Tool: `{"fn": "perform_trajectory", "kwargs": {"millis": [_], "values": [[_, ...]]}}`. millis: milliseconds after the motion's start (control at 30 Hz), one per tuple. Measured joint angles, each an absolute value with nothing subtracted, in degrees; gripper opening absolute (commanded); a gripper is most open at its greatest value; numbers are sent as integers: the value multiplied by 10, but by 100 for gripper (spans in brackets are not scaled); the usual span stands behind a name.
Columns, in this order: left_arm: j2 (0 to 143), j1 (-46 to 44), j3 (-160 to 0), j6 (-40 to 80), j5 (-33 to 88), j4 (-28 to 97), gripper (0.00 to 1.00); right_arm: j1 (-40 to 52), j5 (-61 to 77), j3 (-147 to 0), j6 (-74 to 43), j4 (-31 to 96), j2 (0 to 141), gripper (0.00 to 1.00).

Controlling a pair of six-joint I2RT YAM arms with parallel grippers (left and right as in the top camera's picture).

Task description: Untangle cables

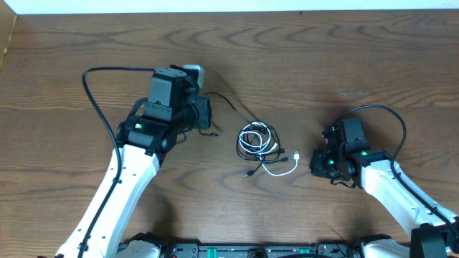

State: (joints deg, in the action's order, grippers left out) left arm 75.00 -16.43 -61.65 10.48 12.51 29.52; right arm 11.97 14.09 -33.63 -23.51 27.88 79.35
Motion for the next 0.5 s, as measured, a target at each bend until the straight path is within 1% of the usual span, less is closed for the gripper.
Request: {"fn": "perform_trajectory", "kwargs": {"millis": [33, 167, 267, 500], "values": [[750, -160, -616, 109, 114, 288, 35, 120, 141, -336, -235, 279, 794, 15], [750, -151, -616, 150, 95, 281, 80, 120, 141, -336, -235, 280, 794, 16], [755, -158, -616, 175, 128, 281, 83, 120, 141, -336, -235, 280, 794, 17], [802, -224, -616, 172, 219, 287, 82, 120, 141, -336, -235, 279, 794, 17]]}}
